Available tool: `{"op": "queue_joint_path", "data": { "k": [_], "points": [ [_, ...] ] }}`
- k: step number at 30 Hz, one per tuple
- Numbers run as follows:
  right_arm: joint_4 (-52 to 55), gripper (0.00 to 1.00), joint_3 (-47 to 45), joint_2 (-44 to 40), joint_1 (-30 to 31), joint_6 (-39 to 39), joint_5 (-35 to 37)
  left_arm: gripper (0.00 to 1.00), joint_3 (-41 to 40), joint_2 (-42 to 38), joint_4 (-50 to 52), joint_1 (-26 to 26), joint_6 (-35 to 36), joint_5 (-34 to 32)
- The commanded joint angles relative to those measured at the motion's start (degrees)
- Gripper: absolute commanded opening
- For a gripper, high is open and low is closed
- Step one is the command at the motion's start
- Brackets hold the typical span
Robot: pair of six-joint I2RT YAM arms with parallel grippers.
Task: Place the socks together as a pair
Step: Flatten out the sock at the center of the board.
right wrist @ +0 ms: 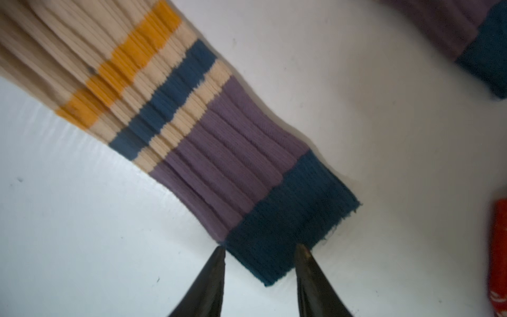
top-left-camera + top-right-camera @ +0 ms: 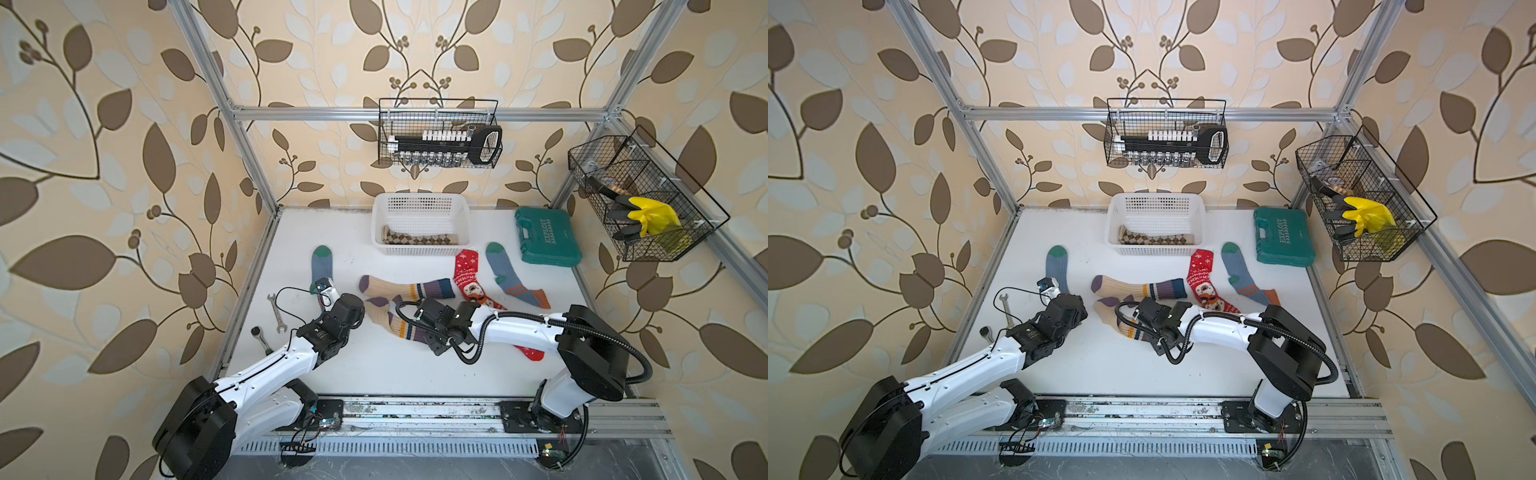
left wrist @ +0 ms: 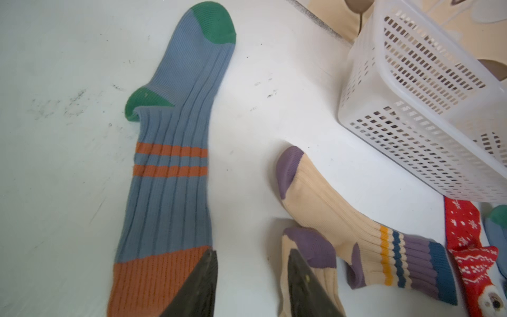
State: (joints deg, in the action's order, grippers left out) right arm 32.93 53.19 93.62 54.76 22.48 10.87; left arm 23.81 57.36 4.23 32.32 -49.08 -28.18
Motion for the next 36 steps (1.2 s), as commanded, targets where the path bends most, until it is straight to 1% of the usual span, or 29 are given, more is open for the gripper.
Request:
{"op": "queue_joint_path", "data": {
  "k": [1, 5, 9, 11, 13, 16, 19, 21, 25, 30, 32, 35, 36],
  "points": [
    [0.8, 0.45, -1.6, -1.0, 0.7, 1.4, -2.2, 0.44, -1.1, -2.2, -2.0, -1.8, 3.3, 3.8],
    [-0.3, 0.48, -2.5, -0.5, 0.8, 1.6, -3.0, 0.44, -2.2, -3.3, -3.0, -3.5, 3.8, 5.7],
    [-0.6, 0.46, -2.1, 1.5, 0.8, 1.4, -3.1, 0.44, -2.6, -3.6, -3.0, -4.2, 4.0, 7.0],
    [-0.6, 0.38, -2.0, 2.8, 1.1, 1.6, -2.9, 0.44, -3.0, -4.2, -2.9, -4.4, 4.1, 7.2],
    [0.0, 0.24, -1.9, 3.5, 1.7, 2.0, -2.5, 0.43, -3.2, -4.9, -2.7, -4.7, 4.2, 7.2],
    [2.2, 0.08, -1.3, 2.9, 3.7, 3.2, -1.7, 0.43, -3.7, -5.6, -2.9, -5.0, 4.3, 7.3],
    [6.3, 0.0, 0.7, 0.0, 7.0, 4.5, -1.5, 0.43, -3.8, -5.5, -3.2, -5.2, 4.4, 7.5],
    [9.0, 0.0, 2.6, -2.4, 8.9, 5.2, -2.5, 0.43, -3.7, -5.2, -3.4, -5.2, 4.5, 7.7],
    [11.5, 0.0, 5.7, -8.4, 10.7, 5.5, -9.2, 0.43, -3.6, -4.9, -3.5, -5.3, 4.6, 8.0],
    [9.4, 0.0, 6.7, -15.5, 10.4, 6.5, -17.6, 0.43, -3.7, -5.1, -3.5, -5.3, 4.6, 8.2],
    [7.5, 0.0, 6.0, -17.3, 9.2, 6.6, -21.6, 0.43, -3.6, -5.0, -3.6, -5.3, 4.7, 8.3],
    [3.9, 0.0, 3.3, -19.1, 4.8, 6.8, -28.5, 0.43, -3.5, -4.6, -3.8, -5.3, 5.0, 8.7],
    [3.1, 0.0, 2.6, -19.5, 3.8, 6.9, -29.5, 0.43, -3.4, -4.3, -3.9, -5.3, 5.2, 9.1]
  ]
}}
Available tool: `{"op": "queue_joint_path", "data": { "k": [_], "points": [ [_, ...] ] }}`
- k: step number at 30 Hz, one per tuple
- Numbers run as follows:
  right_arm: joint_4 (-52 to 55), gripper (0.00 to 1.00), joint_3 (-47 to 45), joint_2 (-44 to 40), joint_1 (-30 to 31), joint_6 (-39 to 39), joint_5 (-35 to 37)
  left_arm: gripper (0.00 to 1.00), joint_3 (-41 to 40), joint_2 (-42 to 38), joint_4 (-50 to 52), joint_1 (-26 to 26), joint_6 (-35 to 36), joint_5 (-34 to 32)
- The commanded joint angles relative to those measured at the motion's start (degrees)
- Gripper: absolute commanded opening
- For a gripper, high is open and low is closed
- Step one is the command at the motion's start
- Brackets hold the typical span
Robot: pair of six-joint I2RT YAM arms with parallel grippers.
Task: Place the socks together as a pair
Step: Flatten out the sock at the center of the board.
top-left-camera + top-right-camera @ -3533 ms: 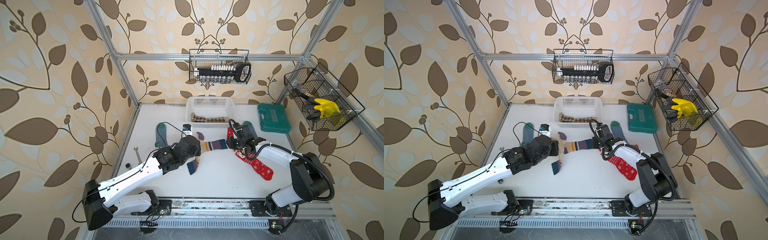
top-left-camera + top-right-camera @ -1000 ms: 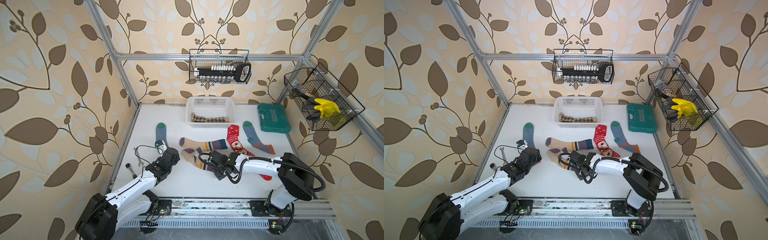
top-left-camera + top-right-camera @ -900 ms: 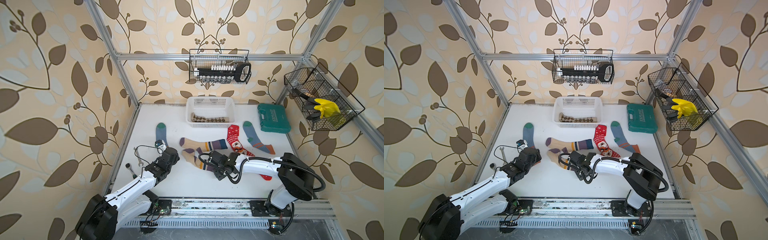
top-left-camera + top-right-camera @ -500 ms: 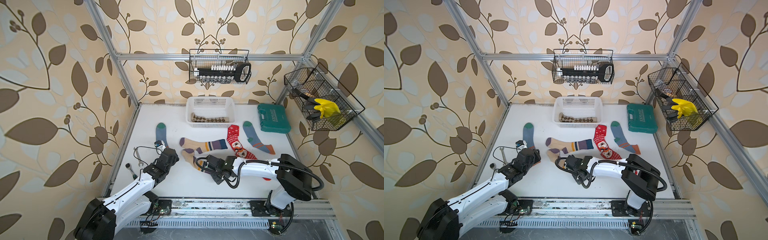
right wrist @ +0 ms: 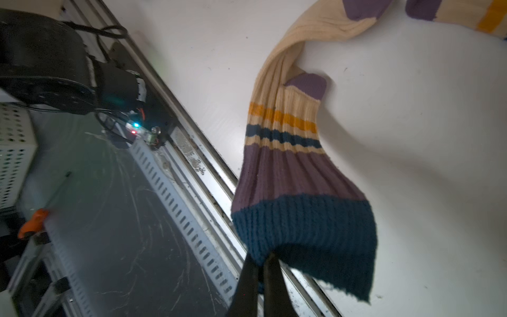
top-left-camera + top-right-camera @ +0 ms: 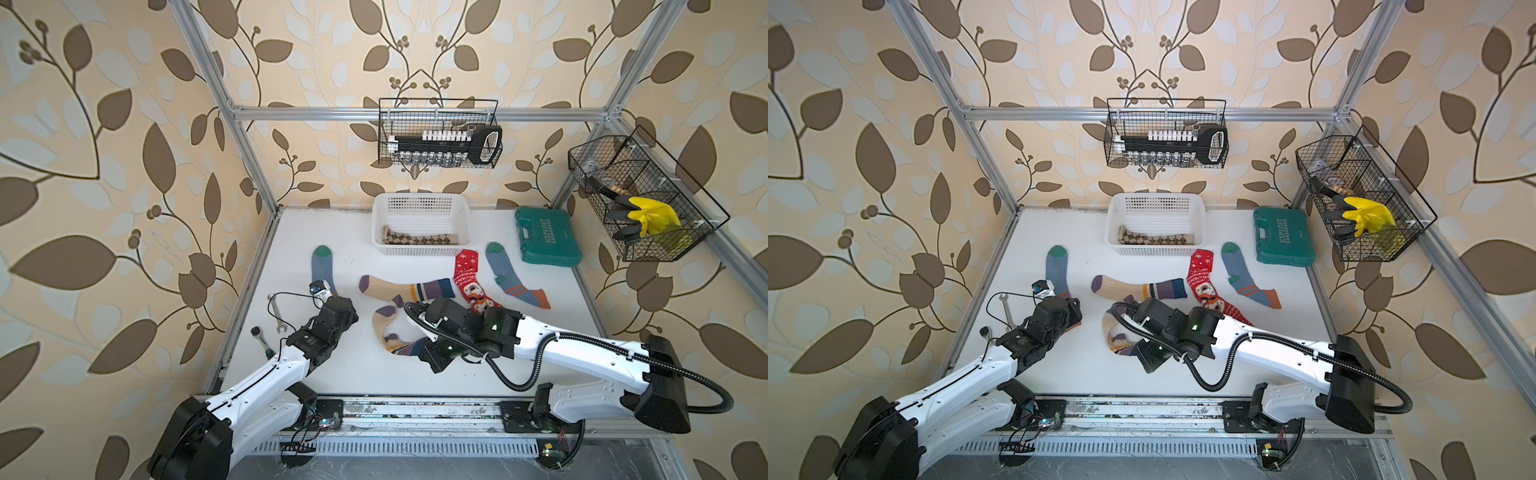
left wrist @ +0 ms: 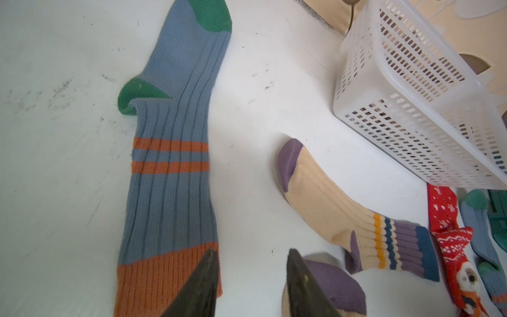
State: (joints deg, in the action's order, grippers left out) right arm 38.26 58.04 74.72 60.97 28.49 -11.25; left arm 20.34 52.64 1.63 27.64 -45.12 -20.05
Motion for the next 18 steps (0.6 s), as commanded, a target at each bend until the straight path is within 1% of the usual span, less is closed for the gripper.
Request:
{"op": "queue_joint_path", "data": {
  "k": [1, 5, 8, 10, 14, 18],
  "points": [
    [-3.0, 0.0, -3.2, -1.3, -3.5, 1.0, -8.3, 0.43, 0.4, 0.8, -1.5, -0.7, 1.8, 1.5],
    [-6.5, 0.0, -7.1, -4.6, -8.4, 1.9, -13.2, 0.44, 3.1, 5.3, -1.2, -0.7, 3.2, 3.8],
    [-7.3, 0.0, -9.9, -7.3, -14.2, 2.1, -15.6, 0.45, 7.4, 11.4, 0.7, -0.7, 4.5, 6.8],
    [-8.3, 0.0, -11.7, -9.5, -18.9, 2.3, -18.7, 0.46, 10.4, 15.8, 1.8, -0.7, 5.5, 9.6],
    [-8.1, 0.0, -12.9, -13.8, -25.2, 2.6, -21.5, 0.46, 15.2, 22.6, 3.8, -0.7, 7.8, 14.3],
    [-7.1, 0.0, -13.4, -16.6, -31.8, 2.4, -23.6, 0.46, 18.1, 26.4, 5.4, -0.7, 9.3, 17.3]
  ]
}}
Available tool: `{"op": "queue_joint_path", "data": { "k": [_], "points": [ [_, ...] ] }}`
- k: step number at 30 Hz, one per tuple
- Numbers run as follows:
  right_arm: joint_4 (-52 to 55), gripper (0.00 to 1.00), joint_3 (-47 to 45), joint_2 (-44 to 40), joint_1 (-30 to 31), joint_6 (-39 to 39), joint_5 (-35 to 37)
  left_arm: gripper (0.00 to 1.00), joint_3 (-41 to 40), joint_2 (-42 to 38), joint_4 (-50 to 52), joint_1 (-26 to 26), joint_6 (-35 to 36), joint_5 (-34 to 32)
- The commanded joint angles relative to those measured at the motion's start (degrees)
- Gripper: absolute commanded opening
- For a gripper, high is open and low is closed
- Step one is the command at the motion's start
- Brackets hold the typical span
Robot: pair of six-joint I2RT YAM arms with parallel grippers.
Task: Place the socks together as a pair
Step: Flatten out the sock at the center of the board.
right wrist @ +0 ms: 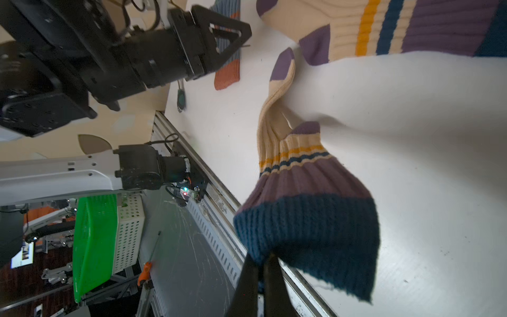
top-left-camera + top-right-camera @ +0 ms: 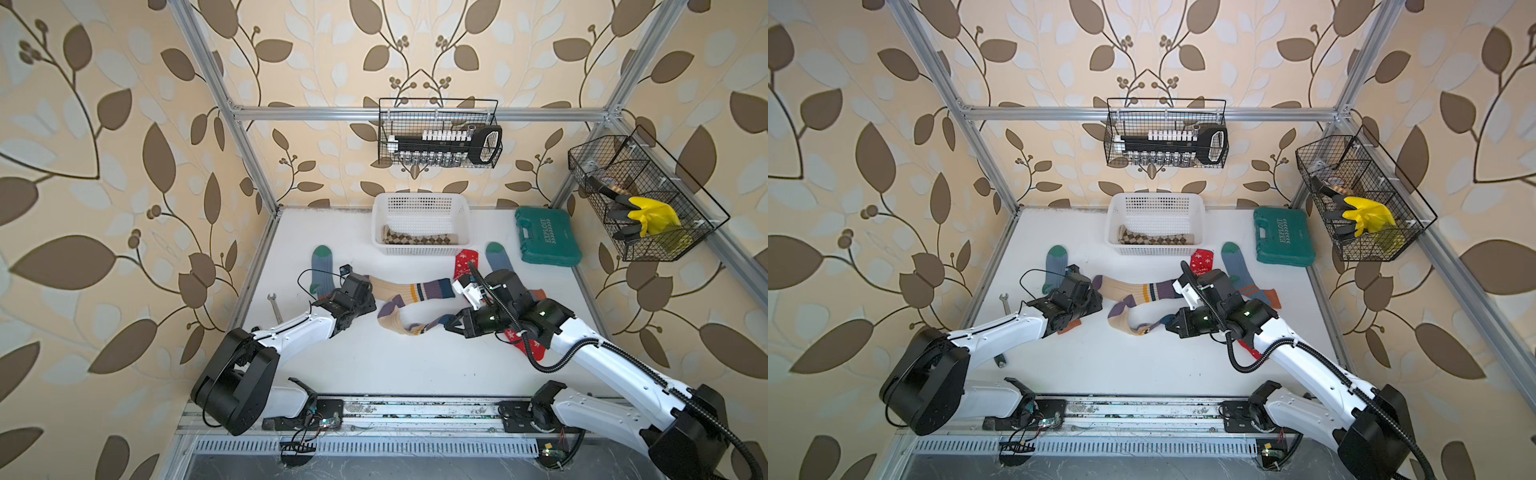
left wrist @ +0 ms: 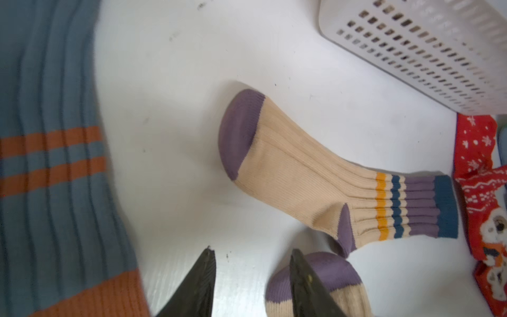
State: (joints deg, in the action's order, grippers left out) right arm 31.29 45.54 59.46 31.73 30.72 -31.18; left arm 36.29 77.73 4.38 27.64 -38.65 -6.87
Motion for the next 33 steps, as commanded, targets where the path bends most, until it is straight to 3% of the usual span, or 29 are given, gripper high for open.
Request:
{"op": "queue_joint_path", "data": {
  "k": [1, 7, 11, 15, 18, 23, 25, 33],
  "points": [
    [0.0, 0.0, -1.0, -1.7, -4.2, -0.1, -4.2, 0.46, 2.6, 1.9, 2.8, -0.7, 3.2, 5.0],
    [-1.1, 0.0, -2.7, -0.5, -11.1, -1.7, -8.2, 0.49, 5.7, 6.9, 3.9, -0.5, 5.0, 8.9],
    [-2.5, 0.0, -3.9, 0.5, -12.2, -2.3, -8.9, 0.54, 8.2, 10.7, 2.7, 1.0, 5.6, 12.1],
    [-3.3, 0.0, -4.9, 1.5, -13.4, -3.0, -9.4, 0.52, 13.1, 15.7, 4.2, 4.4, 6.0, 10.7],
    [-3.4, 0.0, -5.4, 2.1, -14.8, -4.0, -9.6, 0.45, 15.5, 19.5, 4.3, 5.4, 5.6, 11.3],
    [-3.8, 0.0, -6.7, 2.8, -18.3, -5.6, -10.8, 0.09, 16.1, 20.4, 5.1, 6.4, 5.2, 10.7],
    [-3.6, 0.0, -7.0, 3.3, -19.3, -6.2, -10.7, 0.0, 15.0, 18.1, 5.7, 6.5, 5.0, 9.7],
    [-3.2, 0.0, -7.0, 4.6, -20.3, -7.8, -8.7, 0.0, 9.5, 7.2, 7.6, 6.5, 4.3, 6.4]
  ]
}}
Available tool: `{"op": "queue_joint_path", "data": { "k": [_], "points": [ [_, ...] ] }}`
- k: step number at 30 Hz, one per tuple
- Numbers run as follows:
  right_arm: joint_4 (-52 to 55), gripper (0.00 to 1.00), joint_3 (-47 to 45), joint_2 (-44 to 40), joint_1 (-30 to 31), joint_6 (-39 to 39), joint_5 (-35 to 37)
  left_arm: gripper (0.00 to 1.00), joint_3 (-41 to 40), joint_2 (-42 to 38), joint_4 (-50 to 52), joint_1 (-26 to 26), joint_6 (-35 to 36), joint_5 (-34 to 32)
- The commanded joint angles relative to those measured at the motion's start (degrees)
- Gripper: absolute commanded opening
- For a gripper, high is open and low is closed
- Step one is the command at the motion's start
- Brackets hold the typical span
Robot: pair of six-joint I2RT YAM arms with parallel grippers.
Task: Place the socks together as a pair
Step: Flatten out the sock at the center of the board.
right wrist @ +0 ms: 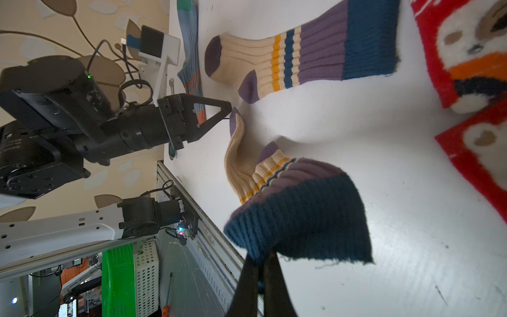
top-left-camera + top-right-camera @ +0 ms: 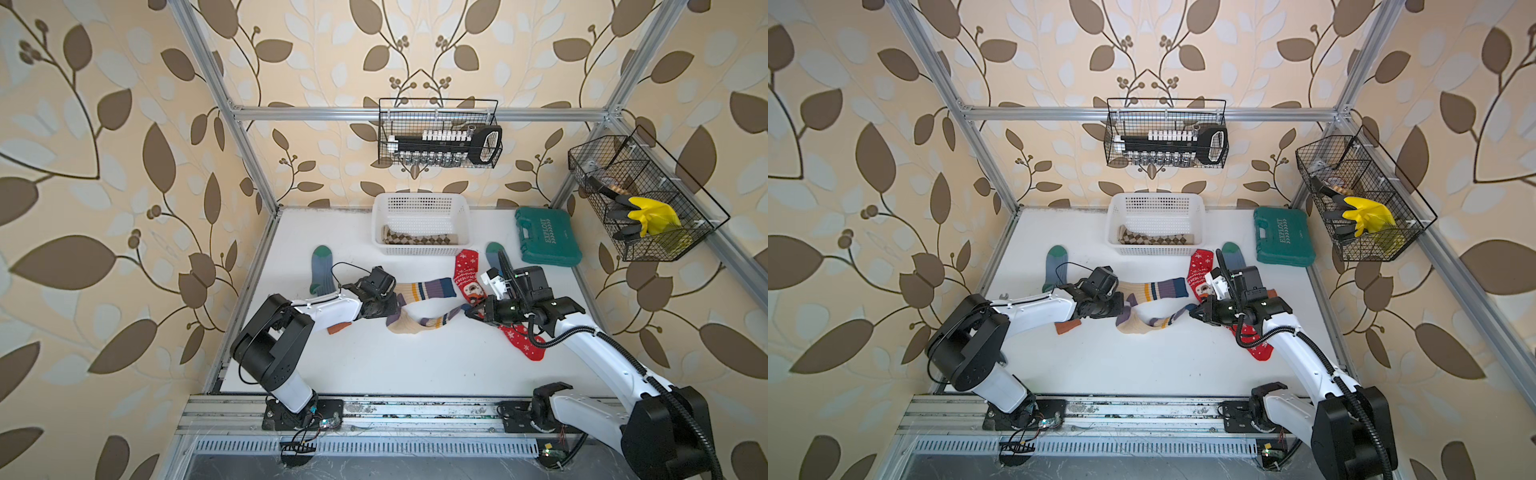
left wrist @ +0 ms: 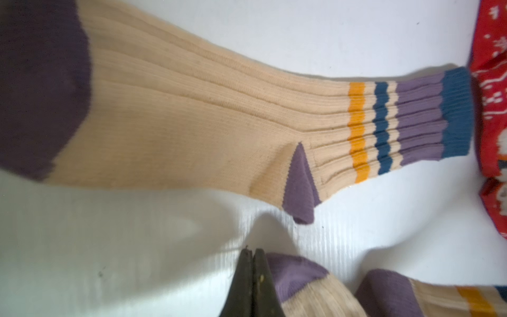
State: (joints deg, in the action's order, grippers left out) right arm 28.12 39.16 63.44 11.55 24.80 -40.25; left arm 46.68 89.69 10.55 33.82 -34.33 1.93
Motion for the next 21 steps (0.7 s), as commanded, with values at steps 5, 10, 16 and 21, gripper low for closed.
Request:
{"op": "queue_joint_path", "data": {
  "k": [5, 10, 16, 21],
  "points": [
    [-0.2, 0.0, -0.2, 1.7, -0.2, -2.1, 2.4, 0.21, -1.4, -6.7, 2.4, 0.3, 0.9, -0.7],
    [-1.1, 0.0, 0.5, 3.6, -0.4, -2.1, 2.8, 0.49, 1.1, -1.1, 1.8, 0.3, 2.1, 1.9],
    [-0.7, 0.0, 1.1, 4.2, -0.5, -2.5, 3.6, 0.34, 2.2, 4.2, 0.6, 0.3, 2.5, 3.3],
    [-1.0, 0.0, 1.5, 5.0, -0.5, -2.5, 4.1, 0.0, 0.9, 2.5, 0.1, 0.4, 2.3, 5.5]
  ]
}}
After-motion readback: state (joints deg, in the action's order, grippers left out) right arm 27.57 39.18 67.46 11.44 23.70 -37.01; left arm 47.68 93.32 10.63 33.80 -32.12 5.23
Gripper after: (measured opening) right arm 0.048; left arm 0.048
